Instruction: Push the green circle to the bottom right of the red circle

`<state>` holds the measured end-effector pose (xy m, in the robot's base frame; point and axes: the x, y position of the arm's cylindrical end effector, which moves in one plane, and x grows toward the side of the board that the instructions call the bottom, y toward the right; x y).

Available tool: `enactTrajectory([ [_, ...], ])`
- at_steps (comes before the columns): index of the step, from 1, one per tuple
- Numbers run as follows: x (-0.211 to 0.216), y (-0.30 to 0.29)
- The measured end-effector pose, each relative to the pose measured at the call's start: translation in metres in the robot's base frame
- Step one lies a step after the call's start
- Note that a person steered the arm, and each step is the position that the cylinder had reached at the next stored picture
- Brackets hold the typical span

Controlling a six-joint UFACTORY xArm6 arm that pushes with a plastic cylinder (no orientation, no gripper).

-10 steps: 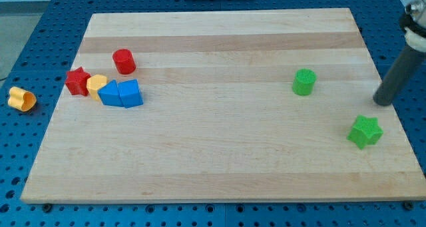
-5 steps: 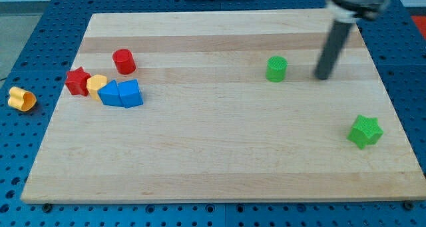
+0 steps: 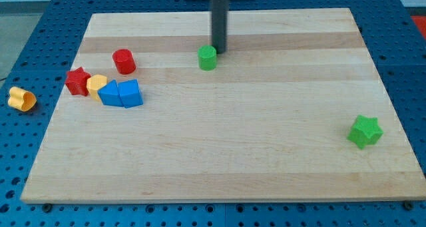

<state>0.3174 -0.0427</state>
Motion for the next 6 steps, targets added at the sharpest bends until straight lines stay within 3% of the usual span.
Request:
enactTrajectory([
  [1, 0.023, -0.023],
  [2, 0.026, 0.050],
  [3, 0.027, 0.042],
  [4, 0.025, 0.118],
  [5, 0.031, 0.104],
  [6, 0.043, -0.009],
])
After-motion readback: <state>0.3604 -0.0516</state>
